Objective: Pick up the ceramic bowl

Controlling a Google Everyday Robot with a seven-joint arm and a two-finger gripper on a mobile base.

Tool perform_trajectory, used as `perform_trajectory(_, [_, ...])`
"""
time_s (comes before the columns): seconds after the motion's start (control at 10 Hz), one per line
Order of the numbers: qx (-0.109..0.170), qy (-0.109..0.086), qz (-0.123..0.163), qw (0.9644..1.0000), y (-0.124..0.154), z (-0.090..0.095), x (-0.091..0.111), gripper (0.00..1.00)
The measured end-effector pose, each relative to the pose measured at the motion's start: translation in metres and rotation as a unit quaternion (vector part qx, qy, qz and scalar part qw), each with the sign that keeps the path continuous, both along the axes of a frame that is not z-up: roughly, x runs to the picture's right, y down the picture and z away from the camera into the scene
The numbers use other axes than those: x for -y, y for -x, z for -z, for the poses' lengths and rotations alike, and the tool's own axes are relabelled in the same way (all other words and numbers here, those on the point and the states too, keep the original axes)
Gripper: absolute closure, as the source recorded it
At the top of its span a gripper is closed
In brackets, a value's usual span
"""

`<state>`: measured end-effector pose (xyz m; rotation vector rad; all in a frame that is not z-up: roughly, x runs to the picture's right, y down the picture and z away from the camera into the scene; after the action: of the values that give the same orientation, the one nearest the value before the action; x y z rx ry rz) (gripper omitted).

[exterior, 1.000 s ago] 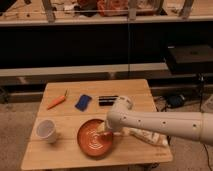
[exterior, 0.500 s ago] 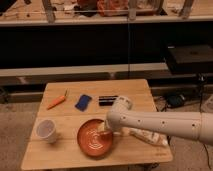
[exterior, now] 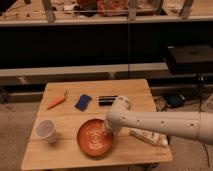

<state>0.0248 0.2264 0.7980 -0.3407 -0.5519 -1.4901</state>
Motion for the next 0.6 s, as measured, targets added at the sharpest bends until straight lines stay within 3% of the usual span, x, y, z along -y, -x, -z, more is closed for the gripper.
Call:
perform_trajectory(0.3, [-0.003, -0.011, 0.001, 0.9999, 0.000, 0.008, 0.013, 0.88])
perform_trajectory(0.6, [-0.003, -0.022, 0.004, 0.9998, 0.002, 0.017, 0.026, 0.91])
